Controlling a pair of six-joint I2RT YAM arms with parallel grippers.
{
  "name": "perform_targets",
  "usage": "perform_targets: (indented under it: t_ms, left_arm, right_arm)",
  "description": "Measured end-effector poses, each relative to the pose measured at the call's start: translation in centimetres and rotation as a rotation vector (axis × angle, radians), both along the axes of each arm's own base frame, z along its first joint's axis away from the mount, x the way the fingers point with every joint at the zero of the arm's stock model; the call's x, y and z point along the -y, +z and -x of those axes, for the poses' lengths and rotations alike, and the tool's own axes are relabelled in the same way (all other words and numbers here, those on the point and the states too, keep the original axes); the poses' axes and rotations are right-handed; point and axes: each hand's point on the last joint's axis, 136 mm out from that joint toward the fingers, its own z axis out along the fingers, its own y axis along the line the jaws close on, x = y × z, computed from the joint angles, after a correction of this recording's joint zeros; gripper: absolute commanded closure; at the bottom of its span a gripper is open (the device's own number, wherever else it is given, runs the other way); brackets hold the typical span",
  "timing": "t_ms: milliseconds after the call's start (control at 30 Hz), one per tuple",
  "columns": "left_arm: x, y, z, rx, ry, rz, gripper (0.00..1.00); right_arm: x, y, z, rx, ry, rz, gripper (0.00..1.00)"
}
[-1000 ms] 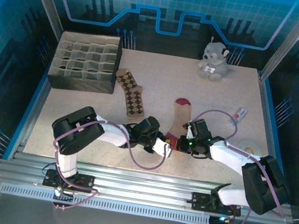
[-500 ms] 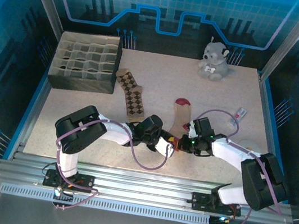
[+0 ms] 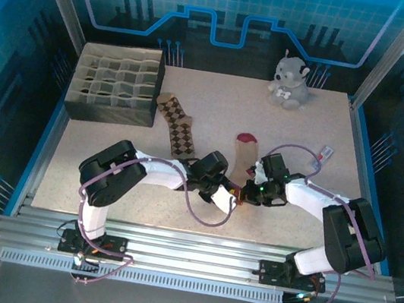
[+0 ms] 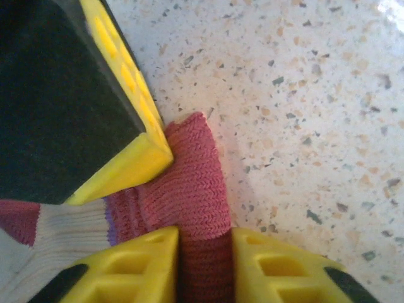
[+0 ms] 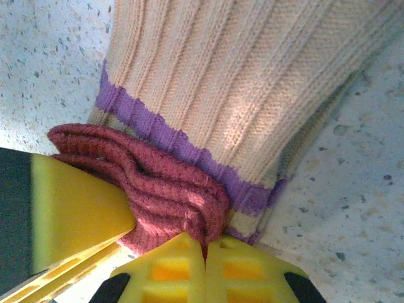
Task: Roll the socks
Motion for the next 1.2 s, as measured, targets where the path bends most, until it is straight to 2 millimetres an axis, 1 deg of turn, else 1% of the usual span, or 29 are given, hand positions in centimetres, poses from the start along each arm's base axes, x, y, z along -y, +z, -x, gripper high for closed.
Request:
perform_targets:
  t_ms: [67, 167, 233, 267, 367, 467, 633, 700, 800, 933, 1033, 1200]
  left_arm:
    - [0.0, 0.1, -0.4, -0.02, 0.003, -0.027, 0.91]
    - [-0.2, 0.2, -0.3, -0.06, 0.012, -0.058, 1.0]
    - [-0.4, 0.2, -0.3, -0.086, 0.019, -0.075, 1.0]
    - [-0.5, 0.2, -0.4, -0.101, 0.028, -0.081, 1.0]
    - [-1.0, 0.3, -0.5, -0.174, 0.059, -0.096, 1.0]
    - [-1.7, 0.5, -0.3, -0.261, 0.084, -0.116, 1.0]
    - [-2.3, 0.7, 0.1, -0.461, 0.13, -0.164, 1.0]
    - [-2.4, 0.9, 0.2, -0.53, 0.143, -0.184, 1.0]
    - [-2.4, 1.2, 0.2, -0.644, 0.173, -0.221, 1.0]
    - [-2.2, 2.1, 0.3, -0.8, 0.218, -0.247, 1.0]
    - [-2.4, 2.5, 0.5, -0.903, 0.255, -0.257, 1.0]
    - [-3.5, 2.4, 1.7, -1.037, 0.304, -0.286, 1.0]
  right_arm:
    - [0.1, 0.2, 0.2, -0.001, 0.002, 0.0, 0.96]
    - [0.3, 0.8, 0.5, 0.007, 0.0, -0.013, 0.84]
    - [0.3, 1.2, 0.9, 0.012, -0.003, -0.027, 0.7]
    - [0.4, 1.3, 1.1, 0.013, -0.007, -0.032, 0.67]
    - [0.5, 2.2, 1.8, 0.042, -0.004, -0.053, 0.65]
    - [0.6, 4.1, 2.0, 0.14, -0.004, -0.087, 0.63]
    - [1.1, 8.2, 1.9, 0.429, -0.002, -0.136, 0.61]
    - [0.9, 9.1, 2.1, 0.527, 0.018, -0.155, 0.58]
    - [0.1, 9.2, 2.9, 0.641, 0.08, -0.166, 0.54]
    - [-1.4, 8.8, 3.5, 0.729, 0.195, -0.142, 0.51]
    - [-2.5, 8.4, 3.4, 0.77, 0.273, -0.114, 0.5]
    - [-3.5, 6.5, 2.6, 0.772, 0.354, -0.066, 0.49]
